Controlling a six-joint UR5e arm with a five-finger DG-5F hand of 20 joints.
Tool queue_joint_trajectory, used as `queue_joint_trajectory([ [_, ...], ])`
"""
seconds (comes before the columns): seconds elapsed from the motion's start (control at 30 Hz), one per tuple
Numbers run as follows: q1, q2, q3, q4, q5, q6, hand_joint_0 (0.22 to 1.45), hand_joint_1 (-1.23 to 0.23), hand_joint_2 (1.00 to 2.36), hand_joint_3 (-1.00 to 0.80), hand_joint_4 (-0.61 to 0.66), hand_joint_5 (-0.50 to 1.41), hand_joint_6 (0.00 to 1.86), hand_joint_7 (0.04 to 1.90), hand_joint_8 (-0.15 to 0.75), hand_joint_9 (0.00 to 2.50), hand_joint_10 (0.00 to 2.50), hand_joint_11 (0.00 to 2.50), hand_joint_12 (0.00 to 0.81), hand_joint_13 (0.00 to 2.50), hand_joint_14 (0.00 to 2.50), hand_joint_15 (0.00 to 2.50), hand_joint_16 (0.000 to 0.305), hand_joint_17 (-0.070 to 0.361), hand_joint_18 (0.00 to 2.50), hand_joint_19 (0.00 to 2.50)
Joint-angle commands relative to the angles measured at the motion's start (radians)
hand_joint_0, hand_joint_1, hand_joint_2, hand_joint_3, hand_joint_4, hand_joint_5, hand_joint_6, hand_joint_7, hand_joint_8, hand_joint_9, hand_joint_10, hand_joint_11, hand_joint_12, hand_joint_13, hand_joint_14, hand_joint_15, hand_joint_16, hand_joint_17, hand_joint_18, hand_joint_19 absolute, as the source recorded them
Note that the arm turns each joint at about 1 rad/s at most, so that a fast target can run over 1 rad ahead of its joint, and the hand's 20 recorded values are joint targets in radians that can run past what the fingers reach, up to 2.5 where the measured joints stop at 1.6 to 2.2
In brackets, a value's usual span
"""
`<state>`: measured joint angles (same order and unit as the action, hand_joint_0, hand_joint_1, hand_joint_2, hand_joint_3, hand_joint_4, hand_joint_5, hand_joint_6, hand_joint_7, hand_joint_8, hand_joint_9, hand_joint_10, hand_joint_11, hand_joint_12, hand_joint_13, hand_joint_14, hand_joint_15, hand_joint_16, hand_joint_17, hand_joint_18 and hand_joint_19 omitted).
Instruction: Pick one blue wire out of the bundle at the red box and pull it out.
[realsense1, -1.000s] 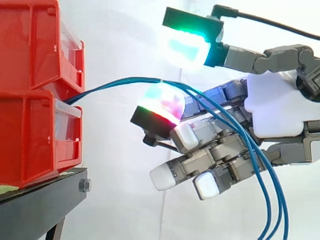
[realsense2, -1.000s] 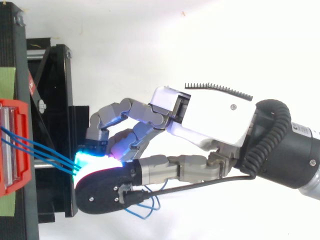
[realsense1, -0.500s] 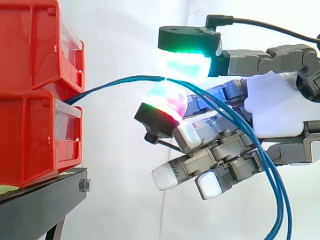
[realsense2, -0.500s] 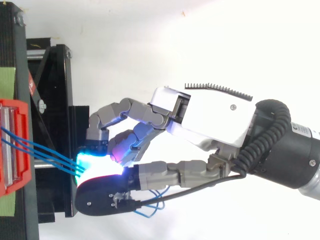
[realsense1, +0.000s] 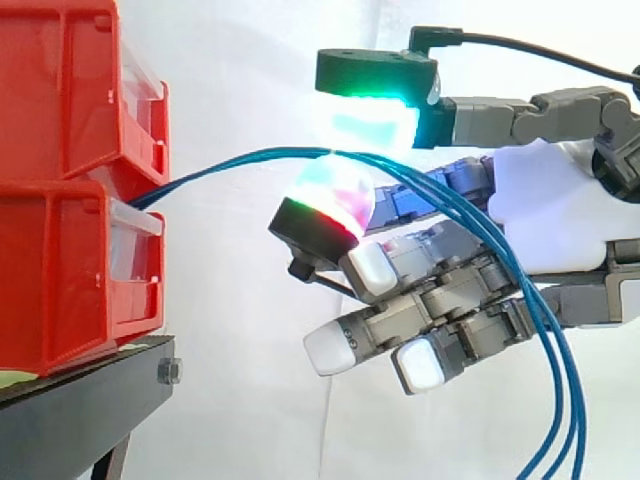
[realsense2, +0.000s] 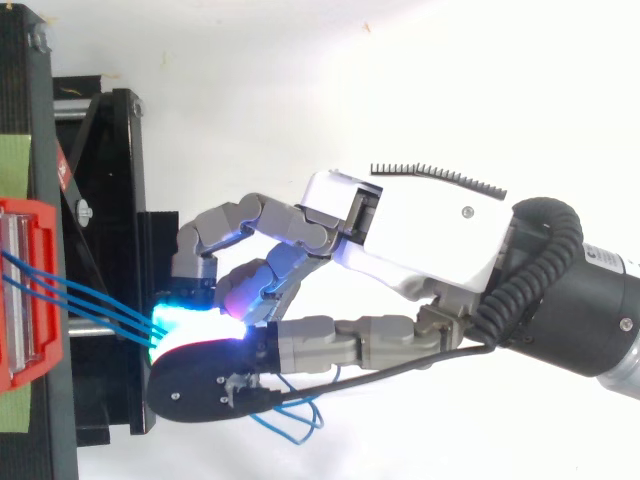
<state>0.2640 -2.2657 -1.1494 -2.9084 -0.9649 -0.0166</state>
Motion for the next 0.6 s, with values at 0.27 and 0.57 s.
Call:
queue_joint_trajectory([
  [0.27, 0.0, 0.0, 0.0, 0.001, 0.0, 0.0, 0.54, -0.39, 1.01, -0.23, 0.21, -0.15, 0.89, 1.15, 0.433, 0.97, 0.02, 0.63, 0.527, 0.85, 0.01, 0.43, 0.071, 0.161, 0.93, 0.6],
  [0.57, -0.002, 0.0, 0.007, 0.001, -0.001, -0.002, 0.51, -0.68, 1.01, -0.32, 0.29, -0.18, 0.92, 1.15, 0.431, 0.91, 0.02, 0.71, 0.52, 0.83, 0.01, 0.43, 0.069, 0.155, 0.93, 0.58],
])
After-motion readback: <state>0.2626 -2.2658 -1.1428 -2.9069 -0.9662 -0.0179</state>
